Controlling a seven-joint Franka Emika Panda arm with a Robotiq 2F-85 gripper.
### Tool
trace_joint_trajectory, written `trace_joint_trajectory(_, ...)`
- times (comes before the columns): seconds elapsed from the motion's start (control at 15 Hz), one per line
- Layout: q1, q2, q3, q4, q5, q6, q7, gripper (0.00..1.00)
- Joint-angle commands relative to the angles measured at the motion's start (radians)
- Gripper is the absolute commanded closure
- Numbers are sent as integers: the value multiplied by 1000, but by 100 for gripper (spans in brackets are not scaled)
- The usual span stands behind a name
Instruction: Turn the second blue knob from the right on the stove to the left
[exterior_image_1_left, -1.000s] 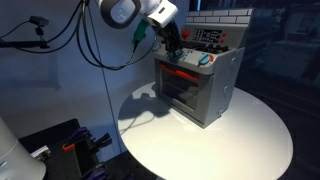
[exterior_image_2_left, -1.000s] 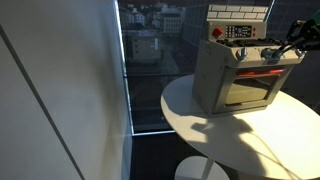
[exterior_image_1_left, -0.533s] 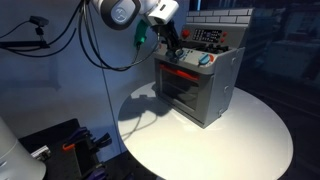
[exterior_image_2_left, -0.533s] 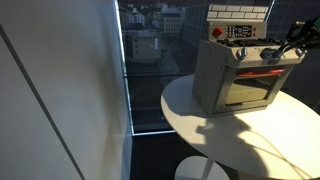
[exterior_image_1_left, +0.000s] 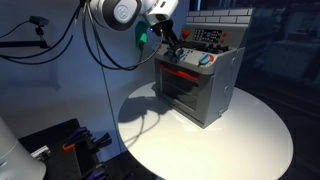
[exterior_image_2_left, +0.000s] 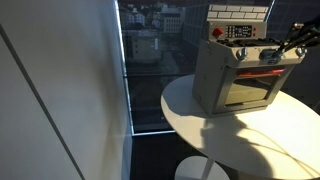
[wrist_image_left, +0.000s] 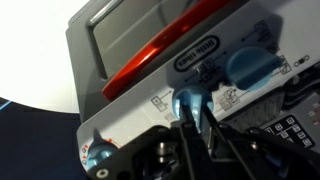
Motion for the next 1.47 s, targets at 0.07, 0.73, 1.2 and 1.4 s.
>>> trace_joint_trajectory(0.07,-29,-73,-20,-31,-35,9,-21,54)
trace_joint_trajectory(0.73,9,-188,-68,-22,117,-202,-152,0)
trace_joint_trajectory(1.2,-29,-278,-72,12,129,-578,-209,0)
trace_joint_trajectory(1.4,-49,-301,-70,44,111,-764,-210,0)
